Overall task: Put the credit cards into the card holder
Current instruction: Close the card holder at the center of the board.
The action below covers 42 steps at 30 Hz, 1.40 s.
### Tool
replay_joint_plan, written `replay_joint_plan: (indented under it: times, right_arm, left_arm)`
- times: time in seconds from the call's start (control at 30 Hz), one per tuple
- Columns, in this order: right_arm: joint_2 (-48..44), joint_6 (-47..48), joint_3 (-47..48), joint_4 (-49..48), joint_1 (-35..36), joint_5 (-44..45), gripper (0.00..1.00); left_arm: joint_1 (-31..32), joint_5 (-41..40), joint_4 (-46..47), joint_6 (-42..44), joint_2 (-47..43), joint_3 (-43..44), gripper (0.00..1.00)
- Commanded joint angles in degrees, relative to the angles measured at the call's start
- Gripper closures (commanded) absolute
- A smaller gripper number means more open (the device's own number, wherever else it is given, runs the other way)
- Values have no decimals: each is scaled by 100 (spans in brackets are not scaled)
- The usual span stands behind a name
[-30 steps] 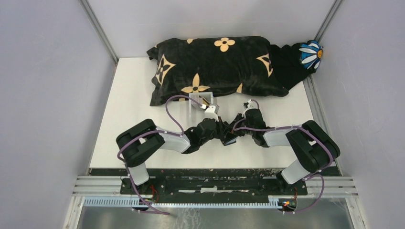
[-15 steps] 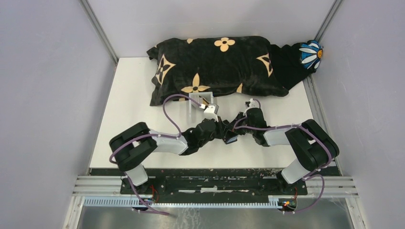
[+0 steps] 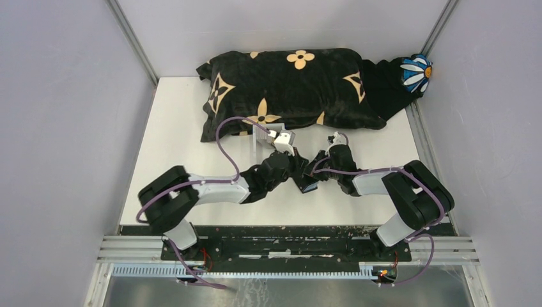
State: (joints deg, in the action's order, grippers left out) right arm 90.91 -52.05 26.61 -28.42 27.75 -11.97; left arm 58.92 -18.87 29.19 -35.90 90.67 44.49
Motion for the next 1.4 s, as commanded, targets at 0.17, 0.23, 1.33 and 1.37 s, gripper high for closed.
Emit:
replay_joint_plan:
  times: [0.17, 0.23, 1.33, 1.37]
  right_arm:
    - [646, 334, -245, 898, -20, 747, 99]
    - [556, 356, -207, 989, -15, 785, 99]
    - [-888, 799, 762, 1910, 301, 93, 71]
    - [-918, 812, 803, 1933, 321, 82, 71]
  left_arm:
    - [90, 1348, 183, -217, 2823, 873, 97]
    - [108, 1130, 191, -216, 2582, 670, 97]
    - [197, -931, -388, -421, -382, -641, 91]
    - [198, -936, -388, -438, -374, -663, 91]
